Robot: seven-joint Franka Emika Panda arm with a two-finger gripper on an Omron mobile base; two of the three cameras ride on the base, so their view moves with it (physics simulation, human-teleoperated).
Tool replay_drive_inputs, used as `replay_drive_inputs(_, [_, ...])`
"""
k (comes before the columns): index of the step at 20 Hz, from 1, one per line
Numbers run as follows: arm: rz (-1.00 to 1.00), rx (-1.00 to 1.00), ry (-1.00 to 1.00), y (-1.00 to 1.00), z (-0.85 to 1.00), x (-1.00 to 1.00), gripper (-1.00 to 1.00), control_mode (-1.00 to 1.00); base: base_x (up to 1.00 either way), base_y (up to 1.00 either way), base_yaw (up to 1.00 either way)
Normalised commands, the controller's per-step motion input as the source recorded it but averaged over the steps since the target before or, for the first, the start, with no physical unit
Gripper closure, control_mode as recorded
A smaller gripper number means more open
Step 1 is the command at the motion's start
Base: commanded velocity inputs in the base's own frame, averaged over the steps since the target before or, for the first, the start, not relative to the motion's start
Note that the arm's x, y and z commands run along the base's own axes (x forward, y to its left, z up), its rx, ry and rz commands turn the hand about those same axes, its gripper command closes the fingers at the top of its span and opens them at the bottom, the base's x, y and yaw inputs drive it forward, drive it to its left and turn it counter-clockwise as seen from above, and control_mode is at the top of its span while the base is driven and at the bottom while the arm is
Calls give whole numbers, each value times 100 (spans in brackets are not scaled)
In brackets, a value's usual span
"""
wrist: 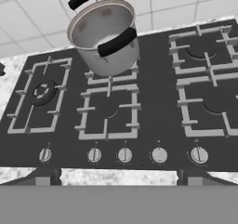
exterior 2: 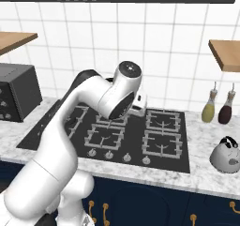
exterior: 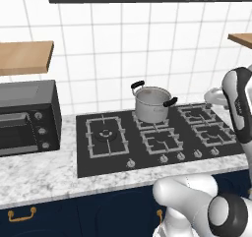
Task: Pick the kettle from the counter and place it on a stove burner. Then turn the burner on.
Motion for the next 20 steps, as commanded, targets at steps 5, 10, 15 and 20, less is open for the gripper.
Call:
replay_drive_inputs(5, [1, 0, 0, -39, 0, -11, -100, -100, 0, 0, 0])
replay_drive_inputs(10, [0, -10, 0, -84, -17, -2, -100, -100, 0, 0, 0])
replay_drive_inputs(15, [0, -13, 0, -84, -23, -1, -100, -100, 0, 0, 0])
replay_drive_inputs(20, [0, -13, 0, -73, -17, 0, -100, -100, 0, 0, 0])
